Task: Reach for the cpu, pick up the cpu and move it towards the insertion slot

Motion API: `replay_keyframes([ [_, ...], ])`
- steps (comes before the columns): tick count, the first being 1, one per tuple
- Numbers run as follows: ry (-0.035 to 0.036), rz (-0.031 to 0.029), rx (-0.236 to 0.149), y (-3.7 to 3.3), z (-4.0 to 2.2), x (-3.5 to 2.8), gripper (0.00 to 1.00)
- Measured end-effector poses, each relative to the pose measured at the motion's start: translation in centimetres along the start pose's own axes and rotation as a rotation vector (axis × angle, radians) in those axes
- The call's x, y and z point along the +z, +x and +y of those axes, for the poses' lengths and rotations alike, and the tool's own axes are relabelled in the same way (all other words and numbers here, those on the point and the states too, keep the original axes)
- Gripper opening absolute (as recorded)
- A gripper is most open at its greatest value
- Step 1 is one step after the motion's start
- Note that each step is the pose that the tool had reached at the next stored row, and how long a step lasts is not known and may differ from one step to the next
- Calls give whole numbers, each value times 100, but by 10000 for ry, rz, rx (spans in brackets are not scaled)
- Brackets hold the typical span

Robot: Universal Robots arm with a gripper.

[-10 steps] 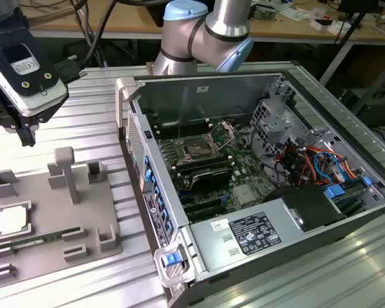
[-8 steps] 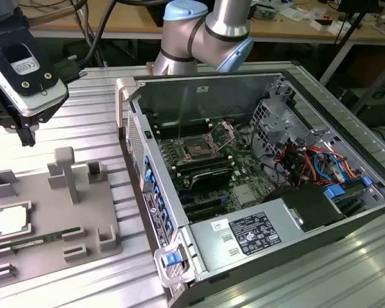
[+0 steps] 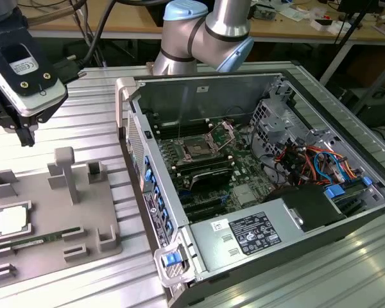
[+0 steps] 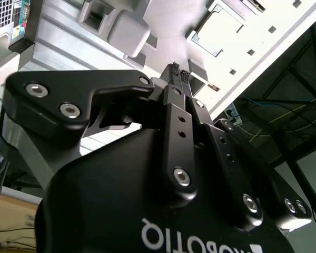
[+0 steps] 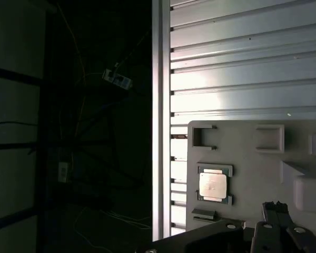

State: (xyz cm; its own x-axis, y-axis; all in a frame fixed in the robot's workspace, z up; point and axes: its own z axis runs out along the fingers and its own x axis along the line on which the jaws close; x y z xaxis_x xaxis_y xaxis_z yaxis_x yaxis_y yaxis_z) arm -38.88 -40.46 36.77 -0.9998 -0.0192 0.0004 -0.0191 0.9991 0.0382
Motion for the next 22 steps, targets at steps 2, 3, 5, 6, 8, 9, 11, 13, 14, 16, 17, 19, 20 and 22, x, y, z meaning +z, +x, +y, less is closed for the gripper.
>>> replay_keyframes([
  [2,0,1,0,1,0,0,11],
  [3,0,1,1,2,0,0,11],
  [5,0,1,0,3,0,0,11],
  [6,0,1,0,3,0,0,11],
  [8,0,1,0,5,0,0,11],
  [9,0,1,1,6,0,0,11],
  [11,0,1,1,22,1,-1,11],
  [13,0,1,1,43,1,0,11],
  [14,0,0,1,57,2,0,11],
  [16,0,1,1,78,2,0,11],
  [17,0,1,1,93,2,0,11],
  [19,0,1,1,115,3,0,11],
  [20,0,1,1,127,3,0,11],
  [22,0,1,1,152,3,1,11],
])
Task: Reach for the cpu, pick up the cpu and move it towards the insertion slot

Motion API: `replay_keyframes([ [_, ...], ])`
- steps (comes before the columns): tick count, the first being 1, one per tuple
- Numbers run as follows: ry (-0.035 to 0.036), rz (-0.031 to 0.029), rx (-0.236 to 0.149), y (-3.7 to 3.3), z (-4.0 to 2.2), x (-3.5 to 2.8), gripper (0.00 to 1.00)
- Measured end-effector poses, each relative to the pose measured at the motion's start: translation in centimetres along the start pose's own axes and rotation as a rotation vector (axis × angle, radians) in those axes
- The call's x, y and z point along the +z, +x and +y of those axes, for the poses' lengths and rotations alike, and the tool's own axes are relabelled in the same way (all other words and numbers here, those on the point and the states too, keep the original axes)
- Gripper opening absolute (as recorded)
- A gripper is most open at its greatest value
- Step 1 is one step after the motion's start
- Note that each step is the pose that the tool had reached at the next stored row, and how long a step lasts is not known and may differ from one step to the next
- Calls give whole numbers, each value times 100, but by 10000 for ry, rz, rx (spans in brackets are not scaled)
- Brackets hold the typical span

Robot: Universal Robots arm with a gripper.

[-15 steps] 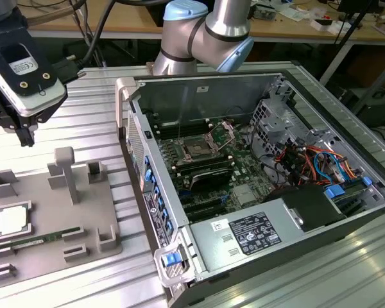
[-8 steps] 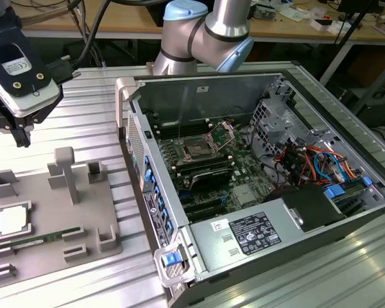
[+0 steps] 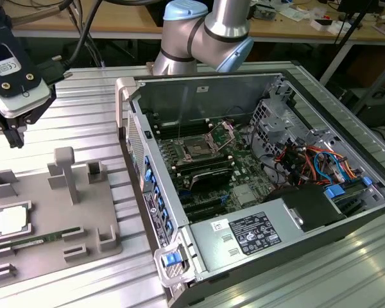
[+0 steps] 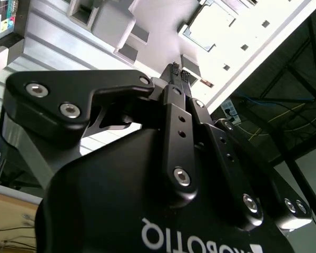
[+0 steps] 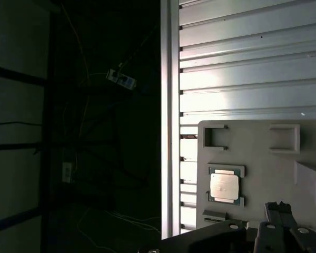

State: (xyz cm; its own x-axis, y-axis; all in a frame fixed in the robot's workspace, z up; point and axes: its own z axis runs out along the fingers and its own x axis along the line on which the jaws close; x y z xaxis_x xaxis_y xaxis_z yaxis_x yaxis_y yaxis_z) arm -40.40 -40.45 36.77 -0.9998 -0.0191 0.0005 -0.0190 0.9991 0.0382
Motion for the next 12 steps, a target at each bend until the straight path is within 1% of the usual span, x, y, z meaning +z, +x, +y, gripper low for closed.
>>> replay_keyframes([
  [3,0,-1,-1,45,1,1,11],
  [12,0,0,0,123,3,2,11],
])
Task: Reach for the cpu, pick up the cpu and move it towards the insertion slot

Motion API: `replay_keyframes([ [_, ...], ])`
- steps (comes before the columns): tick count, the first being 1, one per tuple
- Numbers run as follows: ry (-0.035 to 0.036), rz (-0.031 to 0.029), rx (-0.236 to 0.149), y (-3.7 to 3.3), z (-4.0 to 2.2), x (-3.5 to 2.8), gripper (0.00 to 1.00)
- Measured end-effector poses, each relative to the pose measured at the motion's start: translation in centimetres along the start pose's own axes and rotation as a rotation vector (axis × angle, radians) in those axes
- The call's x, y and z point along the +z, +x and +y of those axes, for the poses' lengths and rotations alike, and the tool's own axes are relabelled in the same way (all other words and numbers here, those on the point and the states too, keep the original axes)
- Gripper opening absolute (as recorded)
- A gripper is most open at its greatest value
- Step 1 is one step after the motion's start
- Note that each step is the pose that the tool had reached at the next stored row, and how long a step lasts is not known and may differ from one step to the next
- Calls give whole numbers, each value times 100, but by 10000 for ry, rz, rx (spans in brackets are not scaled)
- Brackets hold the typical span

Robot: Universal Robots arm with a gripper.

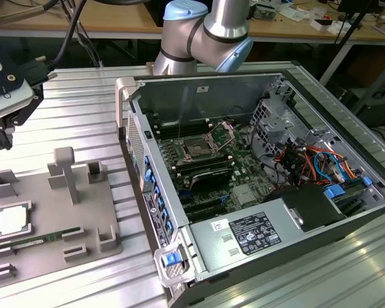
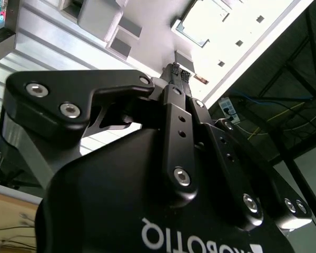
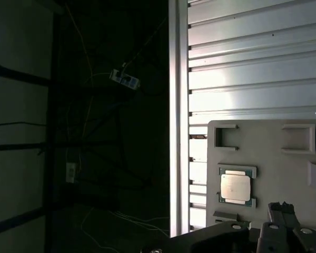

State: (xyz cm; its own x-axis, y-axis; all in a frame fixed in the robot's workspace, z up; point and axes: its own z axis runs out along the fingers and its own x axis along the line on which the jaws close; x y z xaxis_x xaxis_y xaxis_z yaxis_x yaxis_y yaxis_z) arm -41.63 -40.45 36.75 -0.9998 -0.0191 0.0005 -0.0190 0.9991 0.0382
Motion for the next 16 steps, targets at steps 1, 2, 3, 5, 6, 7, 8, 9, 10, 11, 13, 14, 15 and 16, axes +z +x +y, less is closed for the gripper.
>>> replay_keyframes([
  [1,1,1,0,13,0,0,11],
  [2,0,0,-1,26,0,0,11],
  [3,0,1,0,35,0,1,11],
  [5,-1,0,0,58,1,2,11],
  [6,0,0,-1,70,1,2,11],
  [7,0,0,0,86,1,2,11],
  [8,1,1,0,93,2,2,11],
  [9,-1,0,0,100,2,3,11],
  [10,0,0,0,109,2,4,11],
  [11,0,0,0,119,2,4,11],
  [13,0,-1,0,138,2,4,11],
  [14,0,0,-1,148,3,4,11],
  [15,0,1,-1,158,3,4,11],
  [16,0,0,0,167,3,5,11],
])
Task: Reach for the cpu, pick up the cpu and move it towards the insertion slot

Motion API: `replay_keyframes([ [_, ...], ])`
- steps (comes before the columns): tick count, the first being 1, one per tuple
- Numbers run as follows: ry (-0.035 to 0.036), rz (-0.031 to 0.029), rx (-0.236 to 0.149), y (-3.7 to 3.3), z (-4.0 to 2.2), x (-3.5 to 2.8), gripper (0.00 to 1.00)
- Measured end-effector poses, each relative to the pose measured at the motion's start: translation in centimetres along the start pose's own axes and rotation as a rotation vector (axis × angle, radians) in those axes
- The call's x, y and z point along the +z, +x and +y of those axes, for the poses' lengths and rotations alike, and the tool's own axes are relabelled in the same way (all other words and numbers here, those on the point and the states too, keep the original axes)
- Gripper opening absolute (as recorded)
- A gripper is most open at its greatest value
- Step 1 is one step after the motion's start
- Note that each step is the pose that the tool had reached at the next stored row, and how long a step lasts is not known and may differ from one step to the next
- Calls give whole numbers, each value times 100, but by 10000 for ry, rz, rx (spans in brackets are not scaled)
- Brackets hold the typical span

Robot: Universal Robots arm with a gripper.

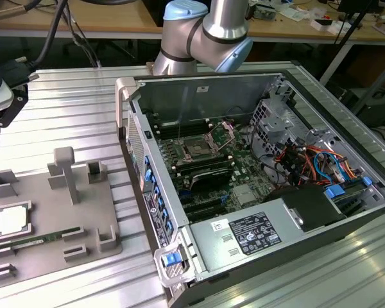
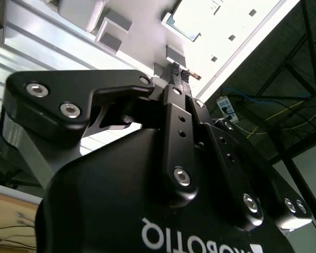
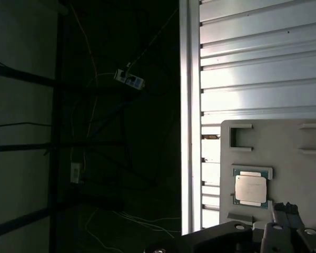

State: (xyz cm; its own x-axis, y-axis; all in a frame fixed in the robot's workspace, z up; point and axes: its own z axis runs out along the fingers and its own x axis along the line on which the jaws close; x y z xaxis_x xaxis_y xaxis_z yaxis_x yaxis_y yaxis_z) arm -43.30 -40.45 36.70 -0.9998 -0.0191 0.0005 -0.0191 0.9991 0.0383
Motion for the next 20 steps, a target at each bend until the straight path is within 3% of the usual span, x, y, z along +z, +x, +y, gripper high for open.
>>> replay_keyframes([
  [14,0,-1,0,28,0,1,11],
  [20,-34,-7,0,75,-5,57,11],
])
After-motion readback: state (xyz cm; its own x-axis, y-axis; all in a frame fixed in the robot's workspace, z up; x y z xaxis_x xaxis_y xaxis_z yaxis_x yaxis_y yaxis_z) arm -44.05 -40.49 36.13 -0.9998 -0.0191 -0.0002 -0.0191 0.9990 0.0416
